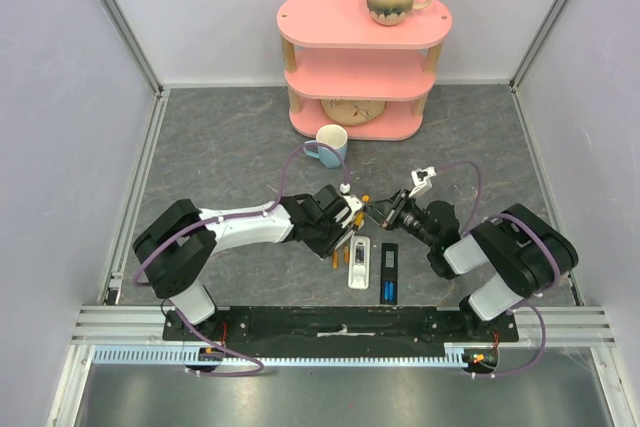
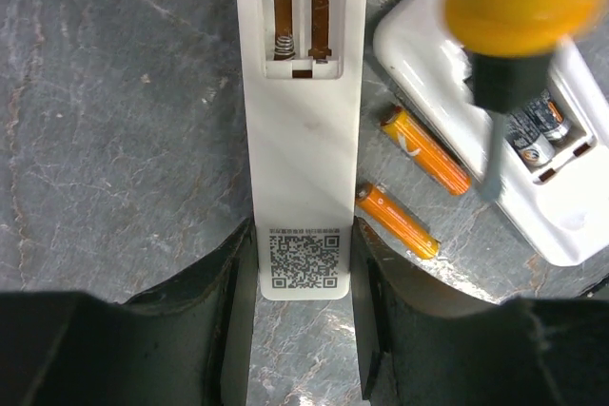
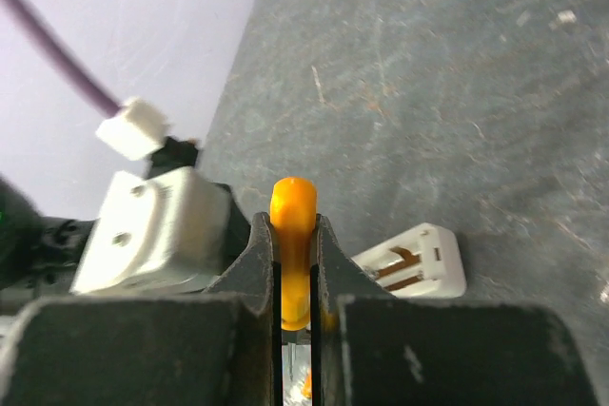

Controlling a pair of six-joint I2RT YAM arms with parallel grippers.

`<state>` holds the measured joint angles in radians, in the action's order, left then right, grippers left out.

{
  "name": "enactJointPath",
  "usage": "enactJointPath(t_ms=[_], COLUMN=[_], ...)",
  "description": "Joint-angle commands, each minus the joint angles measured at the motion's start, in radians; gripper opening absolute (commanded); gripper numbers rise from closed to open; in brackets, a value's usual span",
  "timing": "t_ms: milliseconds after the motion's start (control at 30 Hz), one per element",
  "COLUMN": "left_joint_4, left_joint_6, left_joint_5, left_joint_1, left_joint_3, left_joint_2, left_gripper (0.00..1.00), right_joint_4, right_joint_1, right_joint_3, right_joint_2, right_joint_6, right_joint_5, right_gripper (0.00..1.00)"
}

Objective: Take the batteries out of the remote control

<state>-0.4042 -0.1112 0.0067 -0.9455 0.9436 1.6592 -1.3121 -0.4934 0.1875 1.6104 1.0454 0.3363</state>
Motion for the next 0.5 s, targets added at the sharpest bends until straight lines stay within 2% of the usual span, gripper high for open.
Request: enactJointPath(t_ms=[0,233,467], left_joint_4=[0.039,0.048,-0.004], left_joint_6=[-0.059,-0.122,-0.217], left_joint_5=[-0.071,-0.145,-0.183], left_joint_1=[0.079,0.185,0.332], left_joint_3=[-0.002,-0.017,-0.061], left_joint_2=[-0.027,-0.139,-0.188], left_gripper=[0.02,0.02,0.02], right_joint_4=[-0.216,0.165,0.415], right_joint_1=[0.001,0.001,0.001], right_joint_3=[0.015,0.029,0.029], right_joint_2=[-0.14,-0.389,-0.573], right_joint_6=[-0.057,-0.18,-0.269], right_joint_5=[-0.005,-0.057,-0.109], right_gripper=[0.0,0.0,0.0])
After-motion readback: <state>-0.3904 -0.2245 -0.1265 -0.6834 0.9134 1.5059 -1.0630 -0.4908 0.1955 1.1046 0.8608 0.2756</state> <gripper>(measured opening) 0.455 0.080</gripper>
